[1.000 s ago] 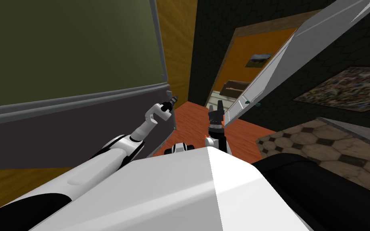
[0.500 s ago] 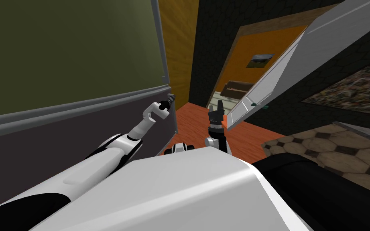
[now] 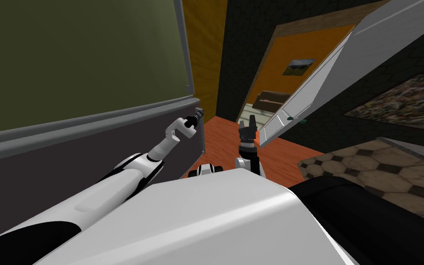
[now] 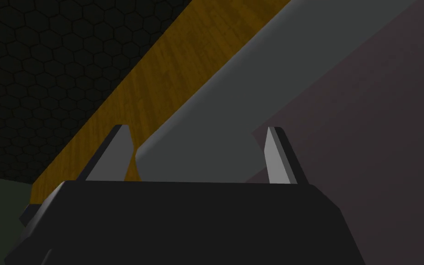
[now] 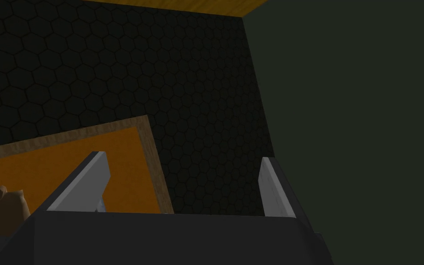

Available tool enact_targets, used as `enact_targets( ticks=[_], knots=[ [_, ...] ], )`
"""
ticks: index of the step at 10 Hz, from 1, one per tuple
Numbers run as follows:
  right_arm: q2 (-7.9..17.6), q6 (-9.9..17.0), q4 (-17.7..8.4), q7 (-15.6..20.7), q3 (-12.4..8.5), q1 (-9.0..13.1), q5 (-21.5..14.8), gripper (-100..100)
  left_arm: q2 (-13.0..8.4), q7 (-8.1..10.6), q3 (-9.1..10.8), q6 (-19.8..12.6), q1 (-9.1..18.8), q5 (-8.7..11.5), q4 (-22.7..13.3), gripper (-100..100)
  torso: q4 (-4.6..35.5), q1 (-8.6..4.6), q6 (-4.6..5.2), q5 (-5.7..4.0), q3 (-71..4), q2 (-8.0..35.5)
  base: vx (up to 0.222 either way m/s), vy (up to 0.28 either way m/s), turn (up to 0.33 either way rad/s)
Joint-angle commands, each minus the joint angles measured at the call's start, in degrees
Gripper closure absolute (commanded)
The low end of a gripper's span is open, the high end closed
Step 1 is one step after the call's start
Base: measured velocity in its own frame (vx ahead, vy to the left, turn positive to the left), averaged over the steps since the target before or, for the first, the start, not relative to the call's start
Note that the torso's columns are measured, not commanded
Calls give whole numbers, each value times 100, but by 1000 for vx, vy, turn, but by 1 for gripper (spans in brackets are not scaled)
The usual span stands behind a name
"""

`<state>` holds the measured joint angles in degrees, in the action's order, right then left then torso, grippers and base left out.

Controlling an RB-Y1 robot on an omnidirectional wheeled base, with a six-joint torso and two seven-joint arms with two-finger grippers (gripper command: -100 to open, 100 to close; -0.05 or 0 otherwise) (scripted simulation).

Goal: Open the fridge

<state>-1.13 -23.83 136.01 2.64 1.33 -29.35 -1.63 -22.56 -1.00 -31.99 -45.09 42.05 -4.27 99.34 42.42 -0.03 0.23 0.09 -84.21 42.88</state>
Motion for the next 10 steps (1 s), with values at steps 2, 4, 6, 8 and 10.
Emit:
enact_targets(
  ticks=[2, 4, 6, 8, 10],
  knots=[
    [-1, 0, 0, 0, 1, 0, 0, 0, 29, 75, -457, -50, -33, 191, 552, 100, 11, 19, -41, 5, -4, -5, -260, -2, -47],
    [-1, 0, 0, 0, 0, -1, 0, 0, 40, 84, -581, -85, -33, 232, 701, 100, 6, 28, -33, 7, -20, -32, -159, 11, -43],
    [0, -1, 1, 0, 0, -3, 0, 0, 63, 103, -829, -156, -34, 312, 999, 100, 11, 32, -31, 8, -32, -45, -119, 37, -25],
    [0, 0, 0, 0, 0, -2, 0, 0, 75, 112, -952, -191, -34, 352, 1148, 100, 3, 17, -29, 7, -21, -32, -115, 14, -41],
    [0, -1, 1, 0, 0, -3, 0, 0, 71, 95, -1081, -237, -83, 293, 1255, 100, -1, 17, -31, 3, -36, -53, -61, 16, -25]
  ],
)
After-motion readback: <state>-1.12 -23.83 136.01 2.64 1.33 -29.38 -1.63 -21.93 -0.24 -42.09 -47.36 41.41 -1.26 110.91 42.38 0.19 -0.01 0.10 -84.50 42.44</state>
